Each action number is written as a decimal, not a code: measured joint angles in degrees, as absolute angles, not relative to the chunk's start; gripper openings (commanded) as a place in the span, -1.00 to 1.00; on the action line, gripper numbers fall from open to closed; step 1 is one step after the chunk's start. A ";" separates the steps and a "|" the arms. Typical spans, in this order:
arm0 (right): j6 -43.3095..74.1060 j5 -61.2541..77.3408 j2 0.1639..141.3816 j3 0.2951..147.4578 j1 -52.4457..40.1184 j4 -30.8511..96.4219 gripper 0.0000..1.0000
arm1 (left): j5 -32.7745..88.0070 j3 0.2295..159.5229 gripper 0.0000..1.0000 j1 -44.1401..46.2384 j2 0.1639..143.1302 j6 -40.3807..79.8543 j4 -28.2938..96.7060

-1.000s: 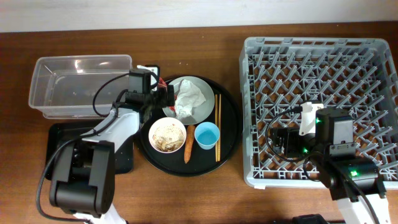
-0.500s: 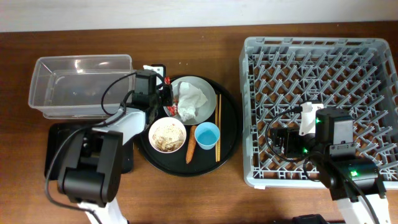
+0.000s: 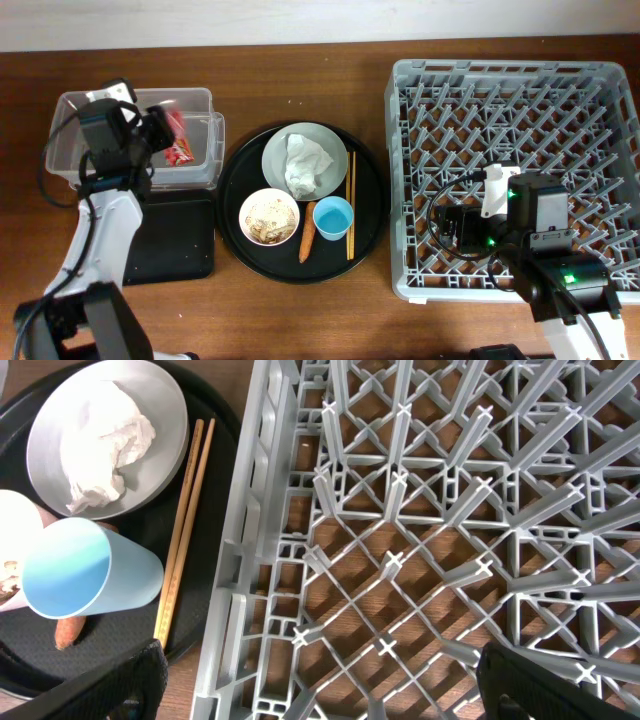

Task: Sort waste into correct bins and load items into the dishwasher rack
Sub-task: 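Grasp the red snack wrapper with the left gripper and drop it into the clear bin, then pick the white tissue off the plate with the left gripper, drop into clear bin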

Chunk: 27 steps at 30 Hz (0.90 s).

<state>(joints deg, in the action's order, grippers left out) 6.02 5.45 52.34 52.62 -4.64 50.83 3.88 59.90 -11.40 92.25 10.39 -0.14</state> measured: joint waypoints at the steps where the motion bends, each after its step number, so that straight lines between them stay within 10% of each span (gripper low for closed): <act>1: 6.02 5.48 52.34 52.62 -4.64 50.81 0.96 | 4.10 59.90 0.99 -11.31 92.82 10.46 -0.56; 17: 5.98 5.48 52.34 52.62 -4.64 50.81 0.96 | 3.99 68.36 0.98 22.65 113.78 -0.58 7.99; 19: 6.00 5.48 52.34 52.62 -4.64 50.81 0.96 | 3.16 68.60 0.50 24.93 115.52 -2.55 7.73; 22: 6.04 5.45 52.34 52.62 -4.64 50.81 0.96 | 2.68 68.64 -0.90 24.95 115.63 -3.53 8.19; 27: 6.04 5.48 52.34 52.62 -4.64 50.83 0.96 | -1.61 68.90 -1.00 24.75 115.28 -3.70 9.15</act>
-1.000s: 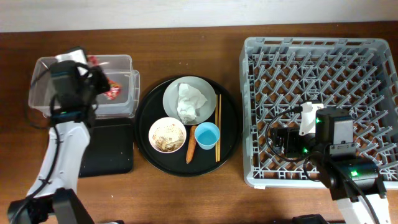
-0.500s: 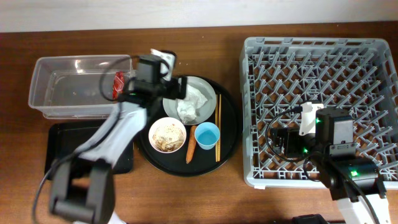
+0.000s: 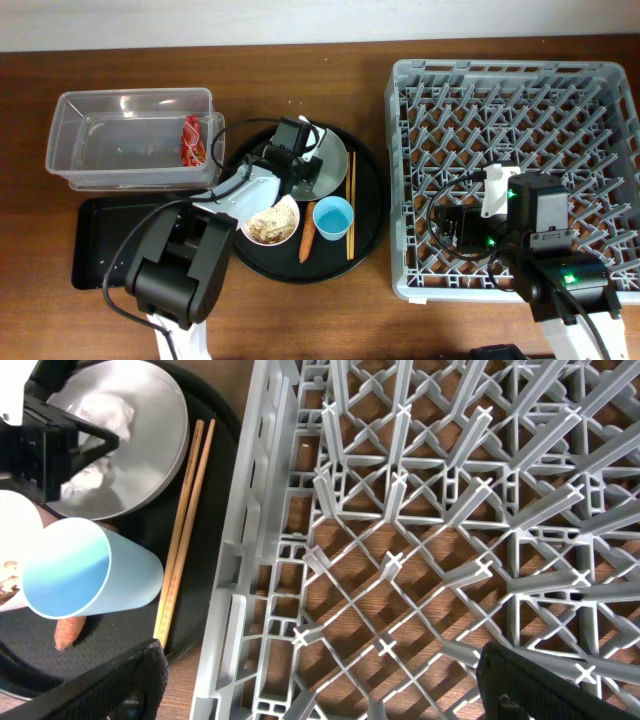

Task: Sort waste into correct bins and load items into the dishwasher rack
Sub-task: 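Pick the white tissue off the plate with the left gripper, drop into clear bin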

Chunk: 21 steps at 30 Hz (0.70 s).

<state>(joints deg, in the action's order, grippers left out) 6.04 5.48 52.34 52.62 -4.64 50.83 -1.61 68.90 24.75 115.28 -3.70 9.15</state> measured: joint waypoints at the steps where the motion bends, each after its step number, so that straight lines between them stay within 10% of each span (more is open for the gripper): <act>1: 5.98 5.48 52.34 52.62 -4.64 50.78 0.96 | -3.51 68.90 -1.00 24.43 114.48 -3.68 9.85; 12: 6.00 5.48 52.34 52.62 -4.64 50.83 0.96 | -7.68 69.93 -0.93 -4.21 92.47 -1.02 19.44; 15: 6.02 5.48 52.34 52.62 -4.64 51.07 0.96 | -5.28 69.93 -0.34 -7.73 93.93 0.14 19.11; 16: 6.04 5.45 52.34 52.62 -4.64 51.44 0.96 | -4.67 69.93 0.28 -8.40 96.18 0.23 19.09; 21: 6.04 5.45 52.34 52.62 -4.64 51.66 0.96 | -3.11 69.91 0.38 -9.02 98.59 0.43 19.16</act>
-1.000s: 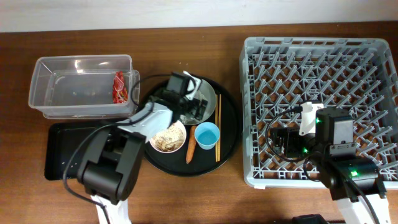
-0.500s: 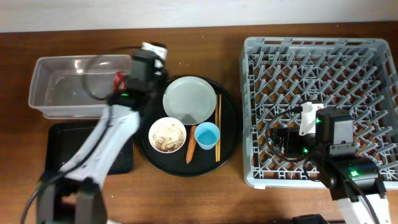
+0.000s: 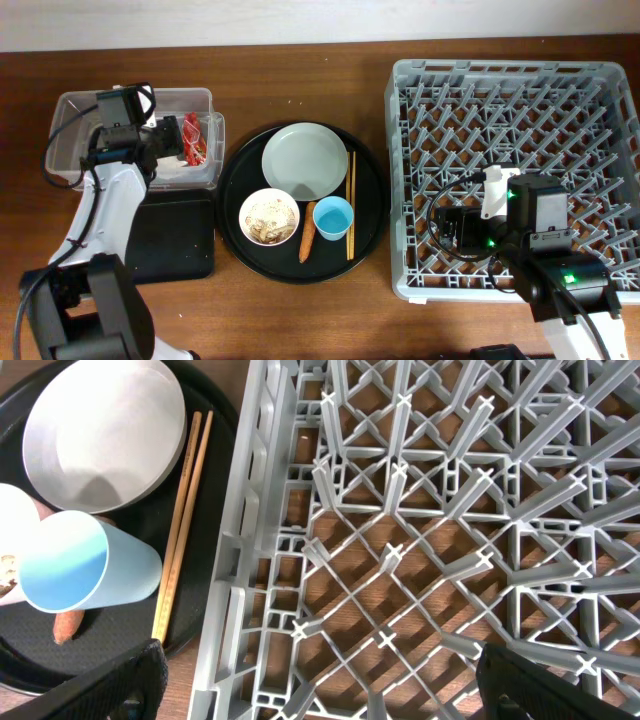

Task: Sort waste into correct bins and load items into the dishwasher rack
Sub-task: 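Pick the white tissue off the plate with the left gripper, drop into clear bin, then grasp the light blue cup with the left gripper and pass it to the right gripper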

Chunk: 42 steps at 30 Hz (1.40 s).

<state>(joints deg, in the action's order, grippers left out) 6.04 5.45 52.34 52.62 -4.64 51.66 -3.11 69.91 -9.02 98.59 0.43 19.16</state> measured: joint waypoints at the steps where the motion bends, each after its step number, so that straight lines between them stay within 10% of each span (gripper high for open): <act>1: 6.04 5.48 52.34 52.62 -4.64 51.66 0.96 | -1.87 69.91 0.38 -8.73 97.78 0.45 19.64; 16: 6.02 5.48 52.34 52.64 -4.64 51.86 0.96 | 13.08 71.05 0.29 28.53 97.49 -1.52 47.55; 20: 6.02 5.48 52.34 52.64 -4.64 51.86 0.96 | 13.06 71.02 -1.00 30.15 102.43 -1.87 47.03; 28: 9.54 -5.78 52.34 52.64 -4.64 51.88 0.97 | 13.82 73.25 -1.00 27.29 102.28 -2.15 46.00; 32: 14.68 -10.24 54.39 52.64 -4.64 47.90 0.97 | 33.91 75.75 -1.00 14.70 99.53 -2.11 43.51; 42: -3.03 51.05 69.76 52.82 -4.43 26.13 0.96 | 73.08 75.77 -1.00 7.92 99.42 -2.07 41.08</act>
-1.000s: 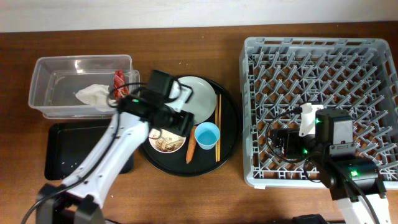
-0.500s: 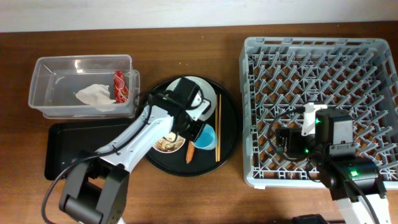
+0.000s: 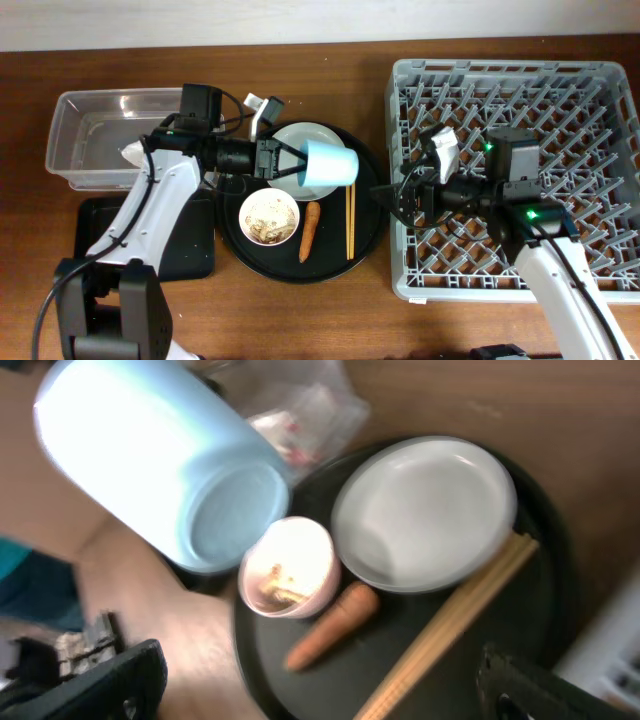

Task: Sort waste into correct bins and load items into the dishwasher rack
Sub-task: 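Grasp the light blue cup with the left gripper and pass it to the right gripper, then place the light blue cup into the dish rack with the right gripper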

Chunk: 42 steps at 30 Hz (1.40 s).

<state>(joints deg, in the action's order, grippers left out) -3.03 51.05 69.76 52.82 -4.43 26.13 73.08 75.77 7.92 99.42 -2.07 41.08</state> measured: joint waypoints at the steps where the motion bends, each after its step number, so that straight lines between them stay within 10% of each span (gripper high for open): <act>1: -3.40 54.57 70.78 52.84 -4.43 24.10 0.96 | 73.82 75.79 -1.00 8.60 99.42 -2.09 40.95; 14: -3.66 67.66 72.44 52.84 -4.43 18.35 0.99 | 75.96 75.85 -1.00 15.29 99.42 3.75 33.67; 22: -4.54 70.85 72.44 52.84 -4.43 16.56 0.15 | 76.36 75.88 -0.99 17.17 99.42 5.67 32.73; 24: -4.75 72.03 72.44 52.84 -4.40 16.56 0.15 | 77.41 75.88 -0.62 16.84 99.42 5.67 32.71; 26: -4.49 71.40 72.44 52.84 -4.43 16.60 0.14 | 76.25 75.90 0.18 17.02 99.42 6.13 32.73; 28: -4.19 69.21 72.47 52.84 -4.43 17.85 0.05 | 72.10 75.92 0.40 17.41 99.42 6.17 32.75; 35: -1.56 46.72 72.27 58.06 -1.50 41.36 -0.10 | 49.58 76.31 0.72 5.23 99.11 6.24 43.46; 42: 0.73 13.50 71.37 81.23 23.68 72.29 -0.10 | 32.45 76.31 0.74 -4.47 96.57 4.99 50.57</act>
